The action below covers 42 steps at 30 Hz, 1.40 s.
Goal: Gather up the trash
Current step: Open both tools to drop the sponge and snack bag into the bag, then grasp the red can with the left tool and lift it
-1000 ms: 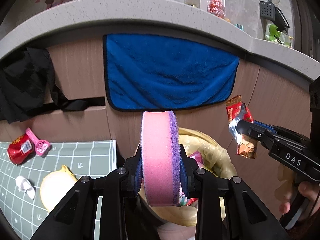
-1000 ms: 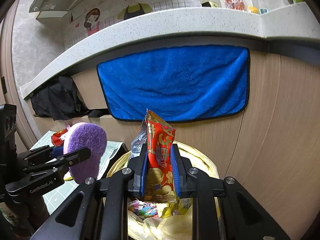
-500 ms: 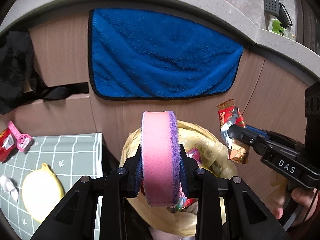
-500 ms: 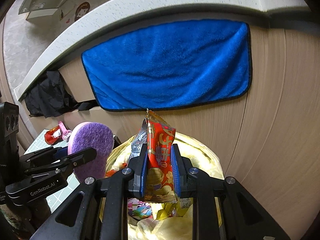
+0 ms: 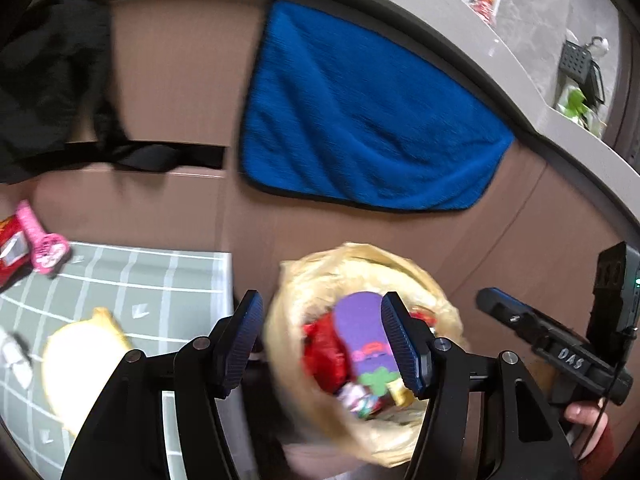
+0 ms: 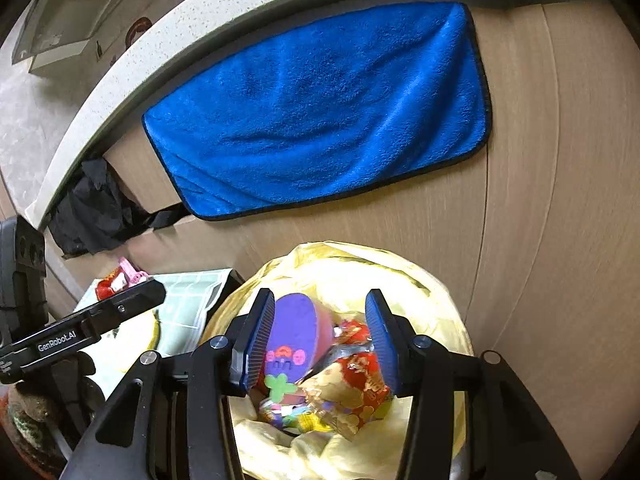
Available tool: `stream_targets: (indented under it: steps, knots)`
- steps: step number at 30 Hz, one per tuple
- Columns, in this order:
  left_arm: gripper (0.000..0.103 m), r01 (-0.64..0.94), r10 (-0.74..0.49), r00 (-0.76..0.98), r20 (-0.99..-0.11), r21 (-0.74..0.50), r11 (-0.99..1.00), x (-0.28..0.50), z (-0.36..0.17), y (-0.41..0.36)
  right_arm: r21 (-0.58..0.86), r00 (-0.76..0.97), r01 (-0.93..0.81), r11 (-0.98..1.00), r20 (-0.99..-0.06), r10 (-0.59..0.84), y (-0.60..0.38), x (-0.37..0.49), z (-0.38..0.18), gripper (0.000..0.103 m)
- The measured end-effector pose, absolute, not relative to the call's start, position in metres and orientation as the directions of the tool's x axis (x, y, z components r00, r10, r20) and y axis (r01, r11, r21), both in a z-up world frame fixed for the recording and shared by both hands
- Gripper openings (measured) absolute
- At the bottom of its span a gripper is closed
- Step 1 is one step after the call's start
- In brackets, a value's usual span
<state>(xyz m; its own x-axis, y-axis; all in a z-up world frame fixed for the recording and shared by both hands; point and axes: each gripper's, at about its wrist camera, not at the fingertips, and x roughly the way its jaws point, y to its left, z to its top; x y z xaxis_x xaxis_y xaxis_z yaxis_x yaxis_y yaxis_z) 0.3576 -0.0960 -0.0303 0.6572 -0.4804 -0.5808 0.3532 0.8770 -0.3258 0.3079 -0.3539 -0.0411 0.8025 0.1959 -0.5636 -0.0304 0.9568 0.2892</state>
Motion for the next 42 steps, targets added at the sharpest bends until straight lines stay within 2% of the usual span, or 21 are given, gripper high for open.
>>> stream_targets:
  steps: [3, 7, 14, 17, 22, 26, 36, 42]
  knots:
    - [0.062, 0.321, -0.447, 0.682, -0.579, -0.312, 0.894, 0.351, -0.031, -0.071, 0.305, 0.804, -0.034, 0.952, -0.557, 0.208, -0.347, 0.305, -0.035, 0.045]
    - [0.062, 0.266, -0.381, 0.715, -0.586, -0.275, 0.924, 0.345, -0.034, -0.031, 0.257, 0.818, -0.059, 0.965, -0.542, 0.195, -0.322, 0.299, -0.024, 0.045]
    - [0.062, 0.149, -0.264, 0.768, -0.584, -0.238, 0.960, 0.345, -0.038, 0.065, 0.260, 0.799, -0.176, 0.950, -0.526, 0.292, -0.271, 0.300, -0.020, 0.045]
    - [0.063, 0.097, -0.231, 0.788, -0.570, -0.255, 0.962, 0.357, -0.041, 0.114, 0.265, 0.768, -0.230, 0.936, -0.541, 0.342, -0.242, 0.306, -0.028, 0.045]
    - [0.070, -0.038, -0.216, 0.783, -0.584, -0.391, 0.920, 0.393, -0.060, 0.203, 0.253, 0.718, -0.288, 0.924, -0.581, 0.383, -0.200, 0.317, -0.044, 0.045]
    - [0.071, -0.121, -0.220, 0.759, -0.613, -0.465, 0.877, 0.423, -0.083, 0.244, 0.239, 0.692, -0.316, 0.918, -0.604, 0.395, -0.171, 0.325, -0.053, 0.045]
    - [0.071, -0.060, -0.273, 0.717, -0.641, -0.447, 0.892, 0.493, -0.103, 0.263, 0.197, 0.632, -0.353, 0.915, -0.671, 0.388, -0.118, 0.350, -0.070, 0.045]
    - [0.071, 0.038, -0.343, 0.628, -0.698, -0.413, 0.910, 0.481, -0.113, 0.256, 0.183, 0.619, -0.363, 0.914, -0.686, 0.383, -0.105, 0.360, -0.072, 0.045]
